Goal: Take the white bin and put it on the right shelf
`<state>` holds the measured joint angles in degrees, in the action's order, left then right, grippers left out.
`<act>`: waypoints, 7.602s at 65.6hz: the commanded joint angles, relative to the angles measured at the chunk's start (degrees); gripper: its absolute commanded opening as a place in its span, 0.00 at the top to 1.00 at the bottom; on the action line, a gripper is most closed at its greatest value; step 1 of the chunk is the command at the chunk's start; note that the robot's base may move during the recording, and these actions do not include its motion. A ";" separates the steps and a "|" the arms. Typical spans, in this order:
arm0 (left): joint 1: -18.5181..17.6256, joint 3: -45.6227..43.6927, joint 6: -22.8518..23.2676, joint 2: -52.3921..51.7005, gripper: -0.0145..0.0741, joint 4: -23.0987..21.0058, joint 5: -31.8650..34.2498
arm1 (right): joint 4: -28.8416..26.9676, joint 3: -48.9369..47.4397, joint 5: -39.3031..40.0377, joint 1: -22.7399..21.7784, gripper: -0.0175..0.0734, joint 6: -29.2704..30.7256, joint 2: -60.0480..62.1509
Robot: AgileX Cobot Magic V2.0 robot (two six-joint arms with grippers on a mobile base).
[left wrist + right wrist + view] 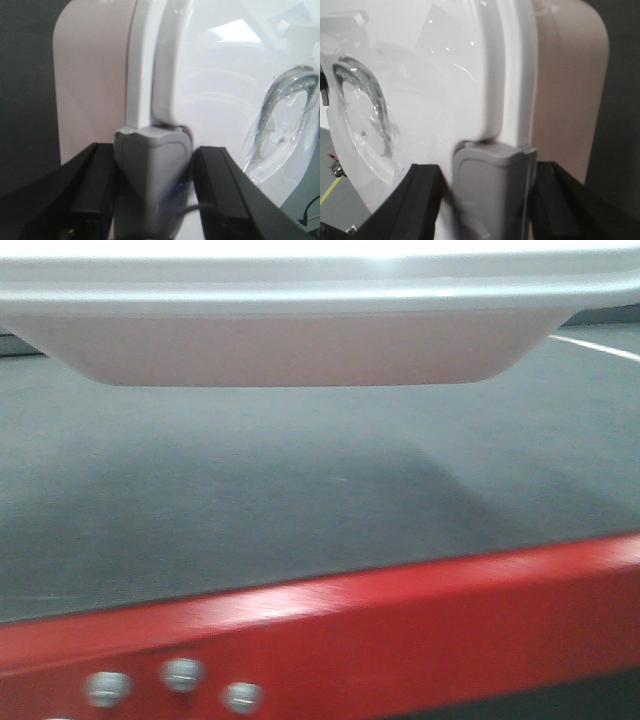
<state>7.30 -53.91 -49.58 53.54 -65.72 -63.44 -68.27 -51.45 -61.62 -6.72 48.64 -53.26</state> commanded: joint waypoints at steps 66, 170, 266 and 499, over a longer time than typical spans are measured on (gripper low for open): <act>-1.36 -1.69 -0.34 -2.06 0.63 -9.99 -11.26 | -13.20 -1.97 -10.98 1.14 0.34 0.91 1.23; -1.36 -1.69 -0.34 -2.06 0.63 -9.99 -11.26 | -13.20 -1.97 -10.98 1.14 0.34 0.91 1.23; -1.36 -1.69 -0.34 -1.94 0.63 -9.87 -11.12 | -13.20 -1.97 -10.92 1.14 0.34 0.91 1.22; -1.36 -1.69 -0.34 -1.94 0.63 -9.98 -11.12 | -13.20 -1.97 -10.92 1.14 0.34 0.91 1.22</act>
<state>7.30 -53.83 -49.44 52.43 -65.62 -63.44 -68.36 -51.45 -61.62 -6.84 48.84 -53.26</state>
